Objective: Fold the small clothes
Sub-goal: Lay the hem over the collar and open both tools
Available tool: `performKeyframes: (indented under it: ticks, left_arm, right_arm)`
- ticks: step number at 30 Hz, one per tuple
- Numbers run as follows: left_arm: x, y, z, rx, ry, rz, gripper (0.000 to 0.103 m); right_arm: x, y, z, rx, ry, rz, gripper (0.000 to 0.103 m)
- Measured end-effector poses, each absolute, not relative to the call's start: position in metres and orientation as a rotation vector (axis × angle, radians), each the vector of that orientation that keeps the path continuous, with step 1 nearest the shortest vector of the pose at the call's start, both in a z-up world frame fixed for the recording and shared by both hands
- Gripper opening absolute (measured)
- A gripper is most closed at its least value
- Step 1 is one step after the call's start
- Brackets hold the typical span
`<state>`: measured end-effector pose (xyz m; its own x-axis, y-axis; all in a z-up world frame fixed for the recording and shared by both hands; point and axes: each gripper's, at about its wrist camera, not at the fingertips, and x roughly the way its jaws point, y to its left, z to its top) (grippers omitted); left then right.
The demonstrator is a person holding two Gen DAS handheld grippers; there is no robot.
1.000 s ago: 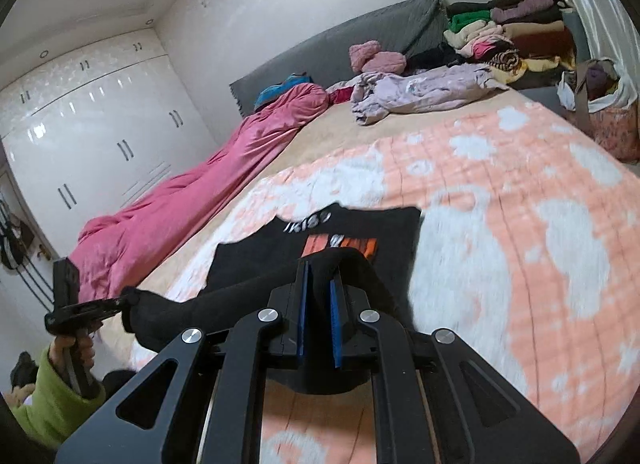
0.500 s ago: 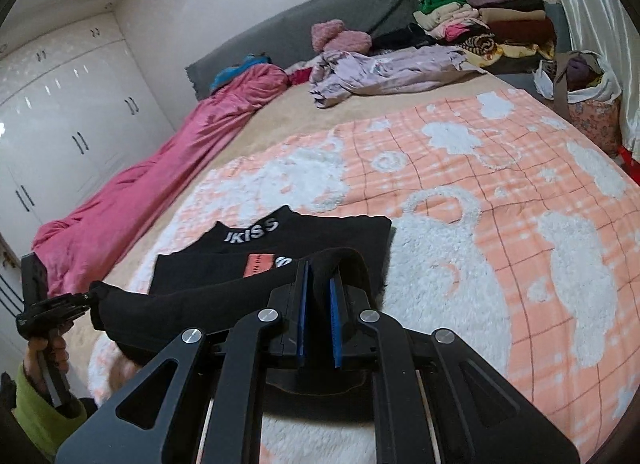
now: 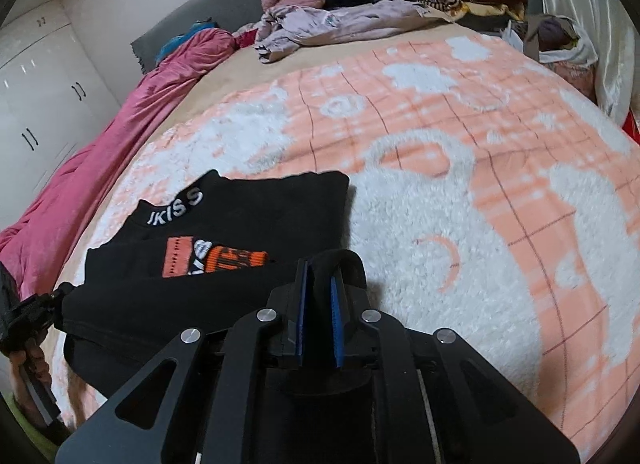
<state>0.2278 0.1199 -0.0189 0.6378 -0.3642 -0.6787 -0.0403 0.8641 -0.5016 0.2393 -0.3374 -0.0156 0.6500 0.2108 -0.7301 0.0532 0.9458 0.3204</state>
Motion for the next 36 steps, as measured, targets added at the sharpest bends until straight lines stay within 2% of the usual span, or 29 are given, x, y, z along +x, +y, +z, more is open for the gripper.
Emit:
performKeyframes:
  ticks: [7,8,9,10,12,21,28,30,36]
  left_arm:
    - [0.208,0.126,-0.001,-0.477,0.77,-0.265,0.019]
    - [0.205,0.125,0.001,-0.465,0.756,-0.267,0.02]
    - [0.202,0.124,0.005,-0.451,0.742,-0.264,0.023]
    - [0.201,0.123,0.007,-0.44,0.729,-0.248,0.036]
    - [0.195,0.125,0.013,-0.41,0.691,-0.205,0.042]
    - [0.16,0.11,0.041,-0.251,0.568,-0.182,0.042]
    - [0.142,0.064,0.027,-0.158,0.624,-0.283,0.042]
    - [0.138,0.046,0.02,-0.115,0.65,-0.322,0.042]
    - [0.128,0.0,-0.001,0.037,0.71,-0.415,0.039]
  right_arm:
    - [0.224,-0.334,-0.003,0.308,0.815,0.105,0.031]
    - [0.223,-0.334,-0.001,0.29,0.815,0.088,0.044]
    - [0.222,-0.334,0.001,0.273,0.81,0.07,0.047]
    - [0.221,-0.335,0.002,0.268,0.809,0.063,0.047]
    - [0.217,-0.336,0.006,0.262,0.807,0.054,0.047]
    - [0.161,-0.3,0.027,0.102,0.695,0.099,0.049]
    - [0.131,-0.257,0.024,0.026,0.712,0.244,0.049]
    - [0.131,-0.243,0.015,0.017,0.748,0.287,0.039]
    - [0.136,-0.215,-0.007,-0.049,0.806,0.324,0.033]
